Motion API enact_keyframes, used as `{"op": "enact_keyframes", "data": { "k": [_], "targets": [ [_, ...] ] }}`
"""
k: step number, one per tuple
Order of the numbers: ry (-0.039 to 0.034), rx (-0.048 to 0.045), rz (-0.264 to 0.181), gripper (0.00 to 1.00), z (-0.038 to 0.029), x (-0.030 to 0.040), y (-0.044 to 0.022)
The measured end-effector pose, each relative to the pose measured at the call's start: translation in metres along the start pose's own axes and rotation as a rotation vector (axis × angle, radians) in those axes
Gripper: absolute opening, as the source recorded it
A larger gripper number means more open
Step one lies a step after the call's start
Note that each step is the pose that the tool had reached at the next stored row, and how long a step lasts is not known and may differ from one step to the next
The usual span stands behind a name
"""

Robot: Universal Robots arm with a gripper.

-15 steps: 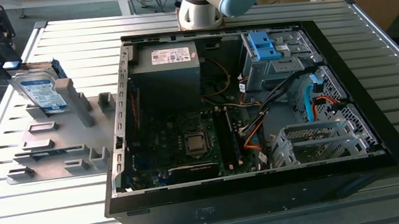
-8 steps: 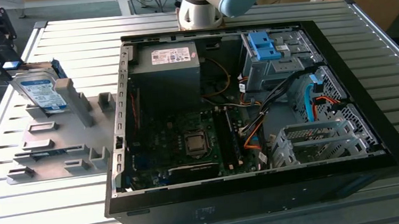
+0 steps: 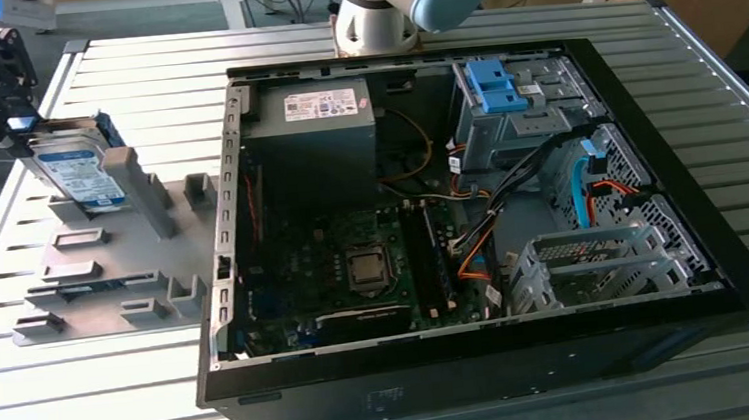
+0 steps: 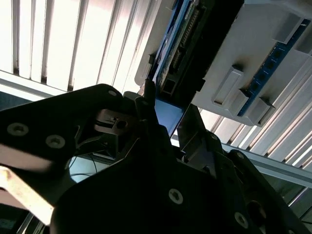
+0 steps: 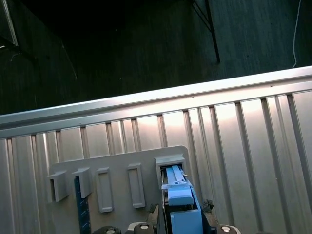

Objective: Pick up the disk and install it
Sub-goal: 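Pick up the disk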

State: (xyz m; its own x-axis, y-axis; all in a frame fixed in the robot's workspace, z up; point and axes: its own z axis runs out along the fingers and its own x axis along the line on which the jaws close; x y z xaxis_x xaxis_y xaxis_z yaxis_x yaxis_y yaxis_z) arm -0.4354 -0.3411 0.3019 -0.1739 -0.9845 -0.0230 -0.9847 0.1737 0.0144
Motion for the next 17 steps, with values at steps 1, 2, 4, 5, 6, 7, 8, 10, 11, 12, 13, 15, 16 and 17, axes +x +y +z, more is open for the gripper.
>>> {"op": "enact_keyframes", "data": {
  "k": [1, 2, 4, 5, 6, 7, 8, 10, 11, 12, 13, 15, 16, 17],
  "targets": [
    [0.0018, -0.0001, 0.000, 0.44, 0.0010, -0.0004, 0.0001],
    [0.0034, -0.0005, 0.000, 0.44, 0.0017, -0.0012, 0.0002],
    [0.0057, -0.0011, 0.000, 0.44, 0.0028, -0.0039, 0.0006],
    [0.0064, -0.0012, 0.000, 0.44, 0.0031, -0.0051, 0.0008],
    [0.0064, -0.0012, 0.000, 0.44, 0.0031, -0.0053, 0.0009],
    [0.0065, -0.0012, 0.000, 0.44, 0.0031, -0.0053, 0.0009],
    [0.0065, -0.0012, 0.000, 0.44, 0.0031, -0.0053, 0.0009],
    [0.0065, -0.0012, 0.000, 0.44, 0.0032, -0.0054, 0.0009],
    [0.0065, -0.0012, 0.000, 0.44, 0.0031, -0.0054, 0.0009],
    [0.0065, -0.0012, 0.000, 0.44, 0.0031, -0.0054, 0.0009],
    [0.0066, -0.0012, 0.000, 0.44, 0.0032, -0.0054, 0.0009],
    [0.0066, -0.0012, 0.000, 0.52, 0.0032, -0.0054, 0.0009],
    [0.0066, -0.0012, 0.001, 0.52, 0.0033, -0.0055, 0.0009],
    [0.0065, -0.0010, 0.001, 0.52, 0.0036, -0.0058, 0.0010]
  ]
}}
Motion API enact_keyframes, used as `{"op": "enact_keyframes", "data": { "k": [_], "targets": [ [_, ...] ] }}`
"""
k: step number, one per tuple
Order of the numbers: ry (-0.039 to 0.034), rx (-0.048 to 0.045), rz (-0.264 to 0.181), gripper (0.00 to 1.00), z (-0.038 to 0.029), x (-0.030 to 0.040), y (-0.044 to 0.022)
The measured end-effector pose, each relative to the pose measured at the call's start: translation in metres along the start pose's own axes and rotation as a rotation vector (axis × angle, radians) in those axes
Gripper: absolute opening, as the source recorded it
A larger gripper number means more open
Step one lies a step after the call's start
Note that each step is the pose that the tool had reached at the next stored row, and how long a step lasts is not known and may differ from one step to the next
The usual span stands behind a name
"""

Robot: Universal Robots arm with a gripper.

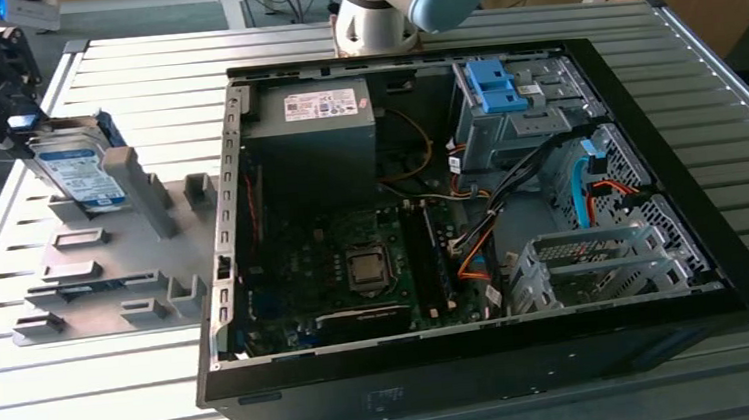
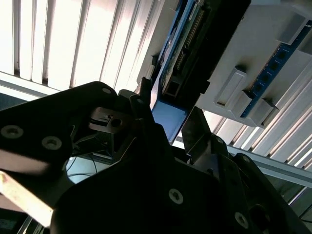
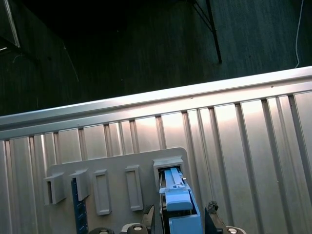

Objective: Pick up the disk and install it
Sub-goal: 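Pick up the disk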

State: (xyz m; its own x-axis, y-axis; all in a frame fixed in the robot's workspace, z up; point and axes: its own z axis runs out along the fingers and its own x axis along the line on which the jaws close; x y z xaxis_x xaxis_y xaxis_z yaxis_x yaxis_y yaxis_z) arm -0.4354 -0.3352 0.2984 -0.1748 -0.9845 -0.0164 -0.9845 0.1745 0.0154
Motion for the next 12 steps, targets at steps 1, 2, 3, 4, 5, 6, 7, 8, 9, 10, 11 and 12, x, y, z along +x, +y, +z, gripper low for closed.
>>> {"op": "enact_keyframes", "data": {
  "k": [1, 2, 3, 4, 5, 6, 7, 8, 9, 10, 11, 12],
  "targets": [
    [0.0000, 0.0000, 0.000, 0.52, 0.0005, -0.0004, 0.0001],
    [0.0002, -0.0002, 0.000, 0.52, 0.0010, -0.0008, 0.0002],
    [0.0002, -0.0003, 0.000, 0.52, 0.0017, -0.0011, 0.0002],
    [0.0000, -0.0001, 0.000, 0.52, 0.0026, -0.0011, 0.0002],
    [0.0001, -0.0001, 0.000, 0.52, 0.0032, -0.0011, 0.0003],
    [0.0001, -0.0002, 0.000, 0.52, 0.0038, -0.0011, 0.0003],
    [0.0001, -0.0002, 0.000, 0.50, 0.0043, -0.0012, 0.0004],
    [0.0002, -0.0003, 0.000, 0.50, 0.0047, -0.0012, 0.0004],
    [0.0002, -0.0004, 0.000, 0.44, 0.0050, -0.0011, 0.0004],
    [0.0002, -0.0004, 0.000, 0.44, 0.0053, -0.0012, 0.0004],
    [0.0002, -0.0003, 0.000, 0.44, 0.0056, -0.0012, 0.0004],
    [0.0002, -0.0003, 0.000, 0.44, 0.0057, -0.0011, 0.0004]
  ]
}}
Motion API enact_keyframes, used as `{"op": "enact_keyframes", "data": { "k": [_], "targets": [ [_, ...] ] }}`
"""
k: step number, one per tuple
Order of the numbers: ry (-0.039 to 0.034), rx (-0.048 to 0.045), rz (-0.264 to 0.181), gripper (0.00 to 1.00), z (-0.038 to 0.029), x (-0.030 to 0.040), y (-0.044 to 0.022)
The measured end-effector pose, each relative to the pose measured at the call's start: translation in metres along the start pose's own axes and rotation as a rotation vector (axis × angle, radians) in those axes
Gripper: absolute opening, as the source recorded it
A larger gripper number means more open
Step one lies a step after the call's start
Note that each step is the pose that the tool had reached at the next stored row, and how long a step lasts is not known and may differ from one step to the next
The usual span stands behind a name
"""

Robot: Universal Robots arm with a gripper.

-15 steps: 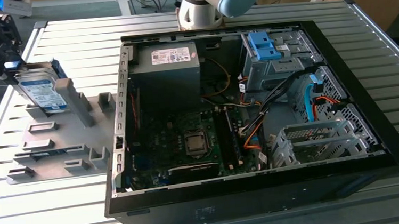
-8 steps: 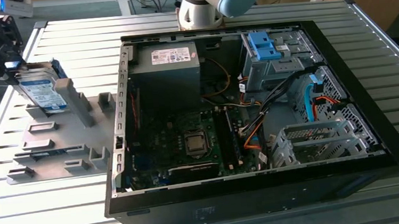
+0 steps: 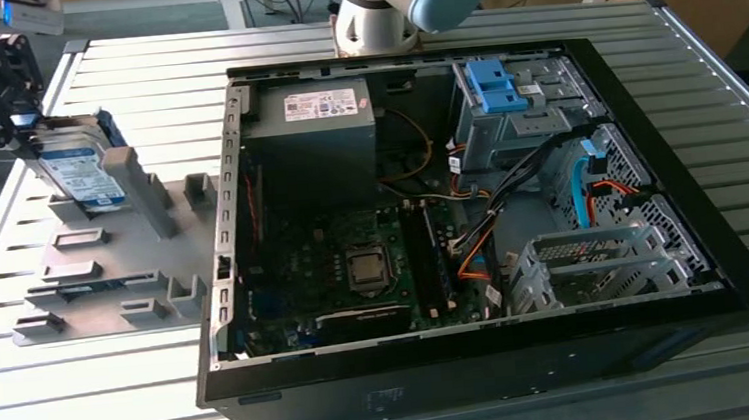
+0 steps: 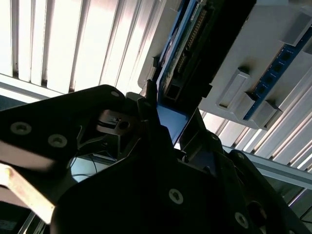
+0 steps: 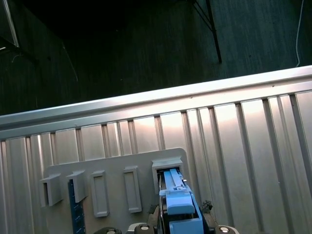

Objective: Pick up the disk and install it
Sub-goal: 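Pick up the disk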

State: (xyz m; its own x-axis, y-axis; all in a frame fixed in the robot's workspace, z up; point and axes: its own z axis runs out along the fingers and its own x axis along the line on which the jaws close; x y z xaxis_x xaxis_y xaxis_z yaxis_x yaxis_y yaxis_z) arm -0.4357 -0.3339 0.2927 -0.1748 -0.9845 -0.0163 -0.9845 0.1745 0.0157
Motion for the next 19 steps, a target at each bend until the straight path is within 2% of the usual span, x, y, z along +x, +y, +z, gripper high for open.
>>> {"op": "enact_keyframes", "data": {
  "k": [7, 10, 19],
  "targets": [
    [0.0024, 0.0004, -0.001, 0.38, 0.0001, 0.0011, -0.0002],
    [0.0043, 0.0005, -0.019, 0.38, 0.0002, 0.0015, -0.0003],
    [0.0068, -0.0018, -0.174, 0.38, 0.0008, 0.0016, -0.0003]
  ]
}}
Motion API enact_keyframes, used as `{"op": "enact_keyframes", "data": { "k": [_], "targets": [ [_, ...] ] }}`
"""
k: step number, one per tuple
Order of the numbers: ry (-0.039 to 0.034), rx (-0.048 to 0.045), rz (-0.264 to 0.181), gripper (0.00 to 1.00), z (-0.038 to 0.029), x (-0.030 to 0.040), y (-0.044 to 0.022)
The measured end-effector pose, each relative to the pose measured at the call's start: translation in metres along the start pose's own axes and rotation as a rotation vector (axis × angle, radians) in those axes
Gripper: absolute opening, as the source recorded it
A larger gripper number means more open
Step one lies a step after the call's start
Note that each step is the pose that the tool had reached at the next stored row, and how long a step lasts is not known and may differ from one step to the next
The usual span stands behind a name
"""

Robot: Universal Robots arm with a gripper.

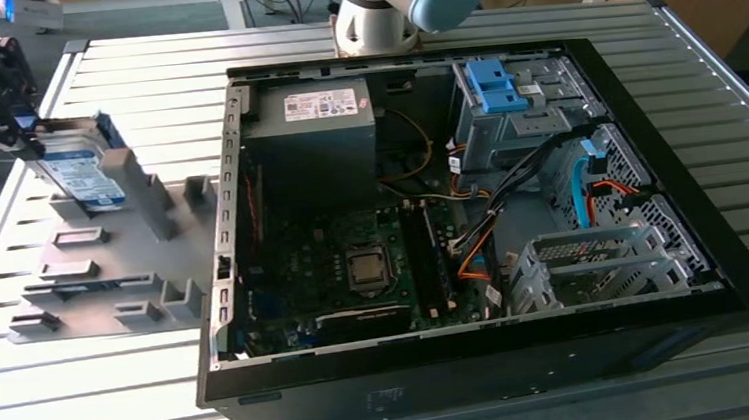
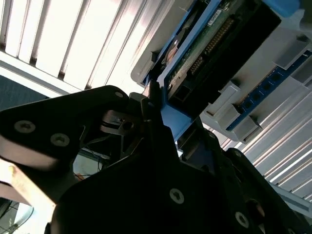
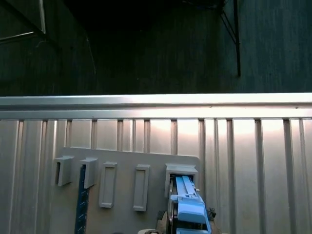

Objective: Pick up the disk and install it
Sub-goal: 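Pick up the disk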

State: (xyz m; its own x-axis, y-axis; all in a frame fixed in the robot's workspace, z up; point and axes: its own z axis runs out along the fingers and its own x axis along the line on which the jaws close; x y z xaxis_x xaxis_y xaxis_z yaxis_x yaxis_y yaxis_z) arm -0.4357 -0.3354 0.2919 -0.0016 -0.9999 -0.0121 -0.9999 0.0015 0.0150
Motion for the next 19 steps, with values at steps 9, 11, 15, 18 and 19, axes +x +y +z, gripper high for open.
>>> {"op": "enact_keyframes", "data": {
  "k": [9, 11, 15, 18, 19],
  "targets": [
    [0.0007, -0.0005, -0.060, 0.38, 0.0002, 0.0000, 0.0001],
    [0.0009, -0.0006, -0.065, 0.38, 0.0002, 0.0000, 0.0001],
    [0.0009, -0.0007, -0.060, 0.38, 0.0001, 0.0000, 0.0001],
    [0.0006, -0.0005, -0.043, 0.38, 0.0001, 0.0000, 0.0001],
    [0.0006, -0.0004, -0.042, 0.38, 0.0001, 0.0000, 0.0001]
  ]
}}
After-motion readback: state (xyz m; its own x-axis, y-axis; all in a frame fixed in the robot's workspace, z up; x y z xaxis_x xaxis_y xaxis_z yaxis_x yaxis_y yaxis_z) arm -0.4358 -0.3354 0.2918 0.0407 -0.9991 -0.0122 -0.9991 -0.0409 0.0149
